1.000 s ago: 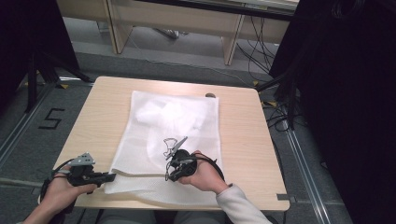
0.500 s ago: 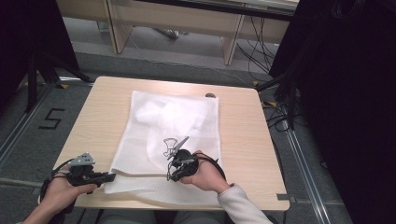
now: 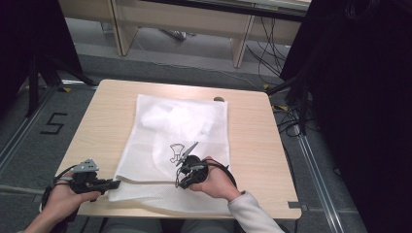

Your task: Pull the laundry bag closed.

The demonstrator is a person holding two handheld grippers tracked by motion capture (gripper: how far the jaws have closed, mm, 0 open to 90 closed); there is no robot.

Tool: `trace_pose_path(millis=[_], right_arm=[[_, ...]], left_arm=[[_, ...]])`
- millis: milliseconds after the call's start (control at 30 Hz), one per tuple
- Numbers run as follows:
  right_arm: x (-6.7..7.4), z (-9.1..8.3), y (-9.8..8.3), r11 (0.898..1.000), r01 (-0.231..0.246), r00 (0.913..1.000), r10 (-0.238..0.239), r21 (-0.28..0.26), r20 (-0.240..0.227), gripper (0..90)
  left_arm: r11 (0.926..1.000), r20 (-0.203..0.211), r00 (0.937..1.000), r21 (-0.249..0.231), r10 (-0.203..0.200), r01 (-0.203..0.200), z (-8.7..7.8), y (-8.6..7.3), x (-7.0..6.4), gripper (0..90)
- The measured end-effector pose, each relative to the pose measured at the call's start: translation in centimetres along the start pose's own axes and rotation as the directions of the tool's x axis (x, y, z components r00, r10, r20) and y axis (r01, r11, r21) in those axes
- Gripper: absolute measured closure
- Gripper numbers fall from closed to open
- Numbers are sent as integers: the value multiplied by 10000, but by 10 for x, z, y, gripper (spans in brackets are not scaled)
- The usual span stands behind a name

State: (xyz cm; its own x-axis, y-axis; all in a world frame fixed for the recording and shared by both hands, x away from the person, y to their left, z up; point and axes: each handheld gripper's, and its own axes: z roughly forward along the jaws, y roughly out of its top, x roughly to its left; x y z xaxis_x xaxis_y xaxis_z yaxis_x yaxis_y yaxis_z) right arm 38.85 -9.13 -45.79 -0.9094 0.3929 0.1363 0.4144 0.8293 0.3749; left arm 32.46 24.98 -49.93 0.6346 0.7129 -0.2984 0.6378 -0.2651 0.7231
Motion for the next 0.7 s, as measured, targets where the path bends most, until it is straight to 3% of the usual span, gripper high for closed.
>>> trace_pose_path(millis=[700], right_arm=[[-2, -4, -6, 9998, -181, 9998, 182, 35, -79, 826]], left_arm=[[10000, 16, 10000, -22, -17, 17, 0, 0, 0, 856]])
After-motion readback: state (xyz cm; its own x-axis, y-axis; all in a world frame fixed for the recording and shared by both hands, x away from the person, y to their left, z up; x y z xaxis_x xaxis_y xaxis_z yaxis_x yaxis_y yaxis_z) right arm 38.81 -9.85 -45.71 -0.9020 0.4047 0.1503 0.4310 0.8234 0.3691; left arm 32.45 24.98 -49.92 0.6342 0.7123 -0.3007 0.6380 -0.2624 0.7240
